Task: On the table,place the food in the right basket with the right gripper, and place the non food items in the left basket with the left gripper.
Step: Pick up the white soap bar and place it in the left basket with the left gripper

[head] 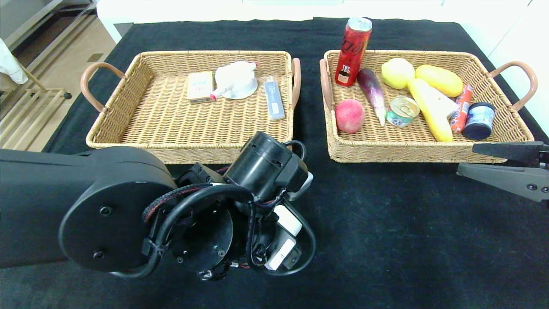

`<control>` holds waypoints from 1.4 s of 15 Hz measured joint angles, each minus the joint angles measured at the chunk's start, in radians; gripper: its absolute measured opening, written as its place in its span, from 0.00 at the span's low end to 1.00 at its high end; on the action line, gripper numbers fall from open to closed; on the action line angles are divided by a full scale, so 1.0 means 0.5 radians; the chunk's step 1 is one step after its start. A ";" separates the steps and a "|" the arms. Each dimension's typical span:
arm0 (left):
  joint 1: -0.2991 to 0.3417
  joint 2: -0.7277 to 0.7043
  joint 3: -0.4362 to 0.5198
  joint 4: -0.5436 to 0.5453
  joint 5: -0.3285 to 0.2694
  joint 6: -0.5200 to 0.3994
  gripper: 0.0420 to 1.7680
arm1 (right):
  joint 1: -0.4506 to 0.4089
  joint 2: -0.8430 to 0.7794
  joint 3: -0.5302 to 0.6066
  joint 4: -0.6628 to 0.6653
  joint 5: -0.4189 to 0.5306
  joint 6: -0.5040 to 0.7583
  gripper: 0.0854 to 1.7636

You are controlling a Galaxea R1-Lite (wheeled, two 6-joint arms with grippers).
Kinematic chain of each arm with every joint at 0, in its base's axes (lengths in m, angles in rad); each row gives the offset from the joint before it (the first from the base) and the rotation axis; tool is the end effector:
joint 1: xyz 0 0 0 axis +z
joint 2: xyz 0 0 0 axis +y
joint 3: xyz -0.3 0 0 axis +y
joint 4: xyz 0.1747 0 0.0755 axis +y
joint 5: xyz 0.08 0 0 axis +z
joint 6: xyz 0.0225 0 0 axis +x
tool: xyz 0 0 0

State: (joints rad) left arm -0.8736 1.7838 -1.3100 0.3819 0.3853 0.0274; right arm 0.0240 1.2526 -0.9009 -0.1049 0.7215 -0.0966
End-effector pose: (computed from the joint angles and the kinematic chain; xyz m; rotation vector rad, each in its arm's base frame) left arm 0.2116 -0.2395 0.2045 0.5343 0.6928 -0.4680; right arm 0.1897 0.0194 0.2720 -0.0054 0.2012 0.7520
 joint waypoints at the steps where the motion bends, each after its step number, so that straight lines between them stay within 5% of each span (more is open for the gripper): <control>1: -0.006 0.007 -0.002 -0.001 0.022 0.000 0.97 | 0.000 0.000 0.000 0.000 -0.001 -0.017 0.97; 3: -0.009 0.014 -0.004 -0.001 0.033 -0.001 0.94 | 0.000 0.000 0.000 0.000 0.000 -0.001 0.97; 7: -0.011 0.016 -0.009 0.005 0.034 0.002 0.59 | 0.000 0.001 0.000 0.000 -0.001 0.002 0.97; 21: -0.037 -0.041 -0.020 0.013 0.034 0.000 0.55 | 0.000 0.011 0.001 0.000 0.000 0.002 0.97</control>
State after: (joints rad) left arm -0.8919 1.7632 -1.3200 0.3885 0.4026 0.0274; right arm 0.0240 1.2579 -0.9004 -0.1049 0.7215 -0.0957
